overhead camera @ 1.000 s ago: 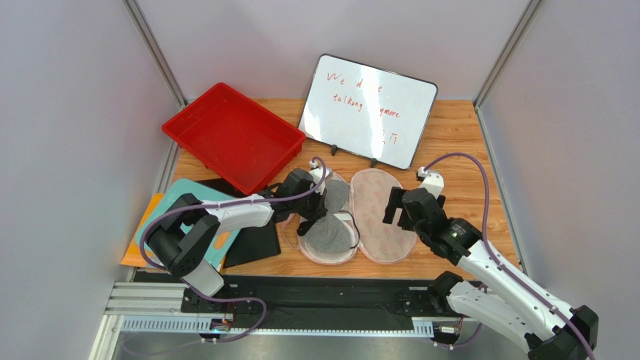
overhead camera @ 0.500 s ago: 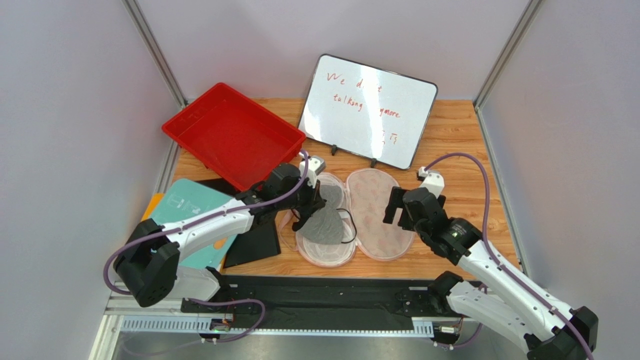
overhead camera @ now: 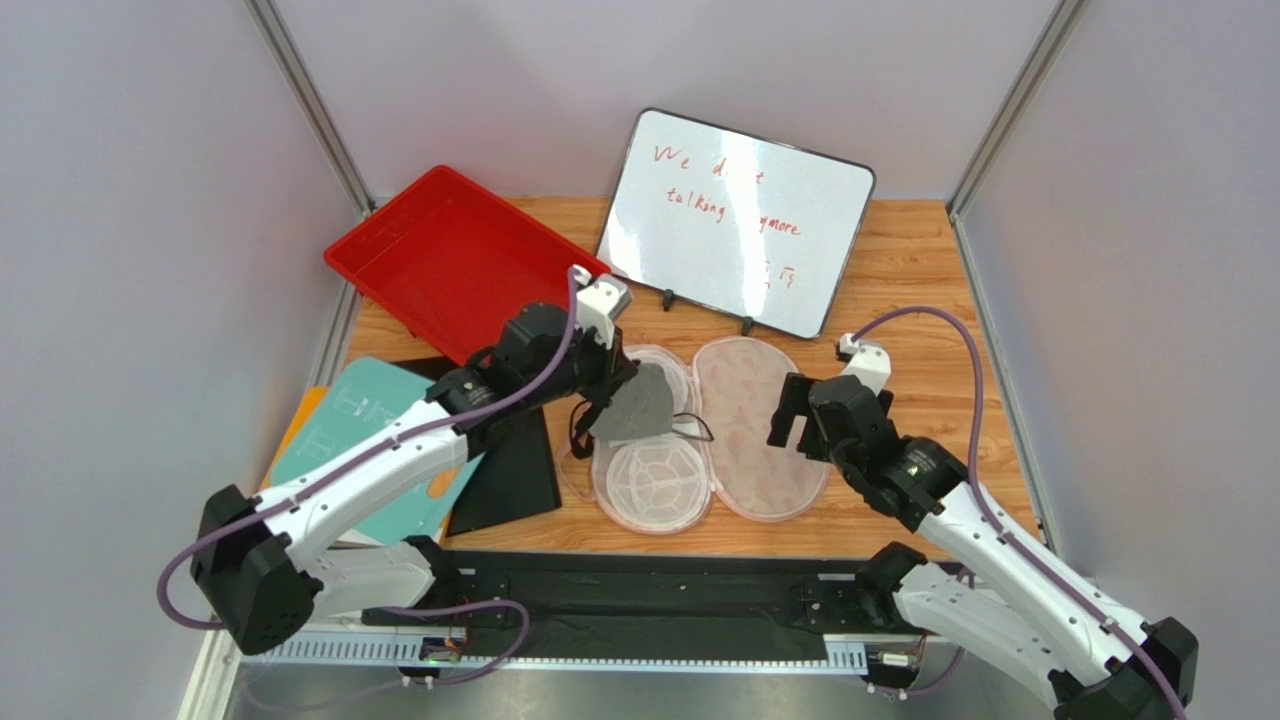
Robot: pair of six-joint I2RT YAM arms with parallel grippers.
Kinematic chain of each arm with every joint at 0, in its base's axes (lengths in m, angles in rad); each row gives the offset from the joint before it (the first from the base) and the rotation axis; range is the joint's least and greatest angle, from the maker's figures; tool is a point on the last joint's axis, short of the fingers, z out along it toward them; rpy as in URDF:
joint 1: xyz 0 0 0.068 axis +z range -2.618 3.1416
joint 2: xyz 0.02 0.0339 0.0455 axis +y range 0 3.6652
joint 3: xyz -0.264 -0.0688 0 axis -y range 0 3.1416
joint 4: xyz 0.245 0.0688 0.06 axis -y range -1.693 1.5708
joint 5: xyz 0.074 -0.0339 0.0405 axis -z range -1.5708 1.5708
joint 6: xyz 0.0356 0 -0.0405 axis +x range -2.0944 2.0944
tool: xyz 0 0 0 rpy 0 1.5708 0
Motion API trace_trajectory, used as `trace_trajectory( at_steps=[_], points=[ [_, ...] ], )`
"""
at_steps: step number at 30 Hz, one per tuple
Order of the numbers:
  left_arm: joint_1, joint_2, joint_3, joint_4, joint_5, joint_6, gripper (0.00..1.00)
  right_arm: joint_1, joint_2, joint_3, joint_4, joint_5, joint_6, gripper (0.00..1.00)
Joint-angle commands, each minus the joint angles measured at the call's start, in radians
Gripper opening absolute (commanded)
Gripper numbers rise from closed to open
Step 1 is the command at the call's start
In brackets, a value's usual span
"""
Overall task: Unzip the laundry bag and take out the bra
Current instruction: Pick up the bra from the laundry bag, then place the bra in the bin.
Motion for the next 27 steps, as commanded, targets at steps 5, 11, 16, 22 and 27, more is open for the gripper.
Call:
trace_trajectory(
  at_steps=[5,11,16,22,27],
  points=[
    [0.042,-0.077,0.194,-0.143,-0.117,0.073,0.00,-0.007,-0.022,-0.016,0.029,0.005,-0.022,0.98],
    [0.198,-0.092,0.291,-0.169,-0.073,0.047,0.00,-0.013,-0.034,-0.021,0.023,0.005,-0.031,0.98],
    [0.297,-0.083,0.418,-0.198,-0.067,0.062,0.00,-0.021,-0.033,-0.027,0.026,0.005,-0.034,0.98],
    [0.481,-0.013,0.547,-0.236,-0.036,0.048,0.00,-0.024,-0.033,-0.032,0.032,-0.001,-0.043,0.98],
    [0.599,0.087,0.644,-0.281,-0.051,0.062,0.00,-0.029,-0.039,-0.038,0.034,-0.004,-0.049,0.98]
  ],
)
